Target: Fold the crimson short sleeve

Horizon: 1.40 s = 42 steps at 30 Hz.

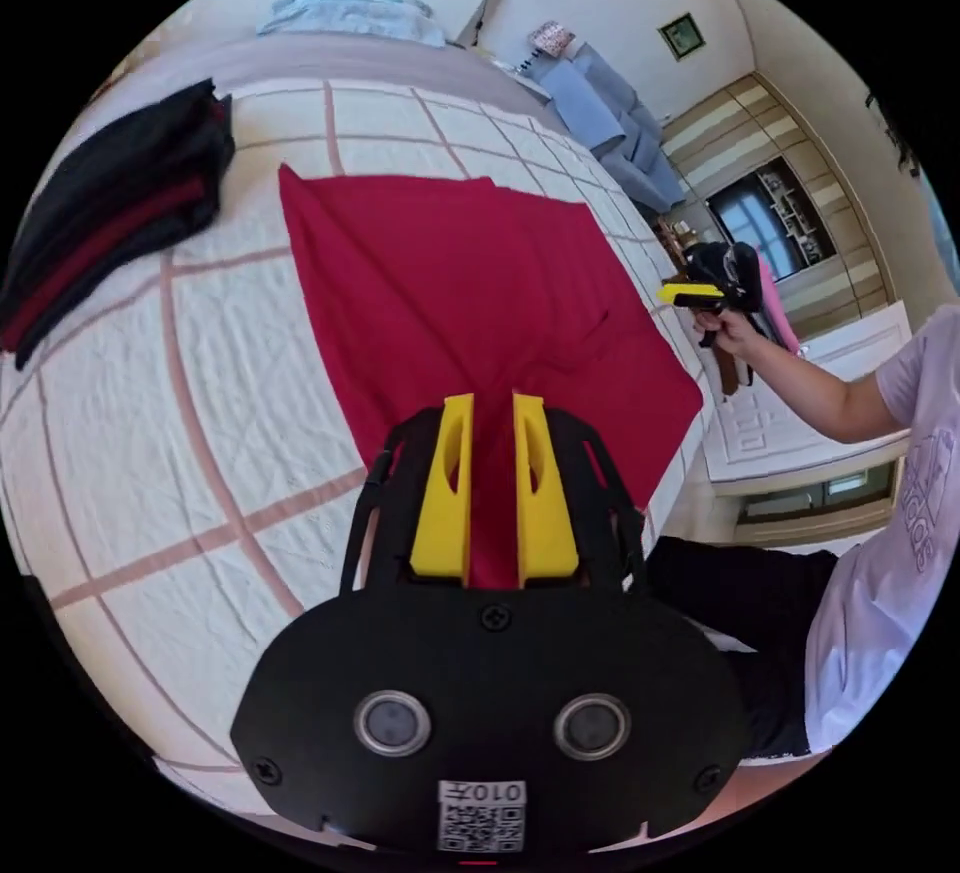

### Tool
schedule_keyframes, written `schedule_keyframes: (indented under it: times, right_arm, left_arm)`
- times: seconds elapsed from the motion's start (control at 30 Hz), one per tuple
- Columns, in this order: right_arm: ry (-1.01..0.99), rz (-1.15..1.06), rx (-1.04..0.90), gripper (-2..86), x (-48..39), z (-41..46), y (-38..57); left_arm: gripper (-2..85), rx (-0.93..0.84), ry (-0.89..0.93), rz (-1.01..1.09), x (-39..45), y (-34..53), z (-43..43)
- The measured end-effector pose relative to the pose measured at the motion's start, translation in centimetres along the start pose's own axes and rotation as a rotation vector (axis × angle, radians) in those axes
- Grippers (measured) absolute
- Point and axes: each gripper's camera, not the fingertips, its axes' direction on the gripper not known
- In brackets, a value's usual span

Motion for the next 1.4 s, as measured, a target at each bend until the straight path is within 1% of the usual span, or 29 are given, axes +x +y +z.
schedule_keyframes:
  times: [0.03, 0.1, 0.17, 0.23, 0.3, 0.37, 0.53, 0.63, 0.7, 0.9, 1.03, 1.13, 1.23, 1.3, 1.33, 1.37, 1.4]
  right_arm:
    - [0.061, 0.027, 0.014, 5.9, 1.4, -0.6, -1.0]
    - [0.109, 0.082, -0.025, 6.7, 3.6, -0.5, -3.2]
    - [0.102, 0.137, -0.06, 6.9, 5.6, 0.0, -5.5]
    - [0.118, 0.174, -0.055, 6.9, 7.4, 0.6, -8.0]
    - [0.152, 0.197, -0.067, 7.3, 8.5, 1.5, -9.5]
    - [0.156, 0.215, -0.086, 7.6, 9.7, 2.6, -10.3]
    - [0.131, 0.26, -0.16, 7.9, 12.5, 6.2, -11.0]
    - [0.113, 0.281, -0.149, 7.6, 13.2, 7.1, -10.6]
    - [0.123, 0.287, -0.135, 7.4, 13.3, 7.0, -10.5]
    - [0.161, 0.225, -0.157, 6.2, 12.5, 7.0, -10.8]
    - [0.175, 0.201, -0.179, 3.8, 12.0, 7.2, -11.4]
    - [0.107, 0.193, -0.128, 3.5, 11.8, 5.8, -11.0]
    - [0.036, 0.103, -0.053, 3.4, 10.1, 2.4, -9.7]
    - [-0.001, 0.016, -0.027, 3.4, 8.2, -0.4, -8.4]
    - [-0.029, -0.059, -0.013, 3.4, 6.4, -2.5, -7.2]
    - [-0.048, -0.101, -0.008, 3.3, 5.5, -3.6, -6.4]
    - [-0.089, -0.188, -0.009, 3.3, 3.5, -5.7, -4.7]
  left_arm:
    - [8.2, 0.011, -0.055, 0.005, -0.1, -0.8, -0.6]
    - [10.1, 0.05, -0.223, 0.027, -0.8, -4.5, -2.0]
    - [11.1, 0.033, -0.269, 0.008, -2.0, -7.7, -1.8]
    - [11.8, 0.003, -0.285, -0.007, -3.1, -10.8, -1.0]
    - [12.4, -0.036, -0.35, -0.022, -4.2, -14.0, 0.0]
    - [12.6, -0.067, -0.366, -0.043, -5.2, -15.7, 0.6]
    - [13.0, -0.114, -0.298, -0.065, -7.0, -17.1, 1.8]
    - [12.9, -0.123, -0.293, -0.081, -7.6, -16.9, 2.1]
    - [12.4, -0.113, -0.256, -0.091, -8.0, -16.8, 2.4]
    - [8.7, -0.155, -0.176, -0.112, -8.8, -17.9, 4.4]
    - [4.3, -0.094, -0.119, -0.174, -9.5, -18.0, 4.0]
    - [1.4, 0.011, -0.003, -0.168, -9.7, -17.0, 2.5]
    - [0.5, 0.088, 0.082, -0.08, -8.9, -15.5, 0.0]
    - [0.2, 0.118, 0.164, 0.06, -6.8, -14.2, -2.6]
    - [0.1, 0.117, 0.179, 0.1, -6.1, -13.7, -3.3]
    - [0.1, 0.098, 0.216, 0.194, -4.2, -12.8, -4.6]
    - [0.0, 0.054, 0.248, 0.293, -2.0, -11.6, -5.7]
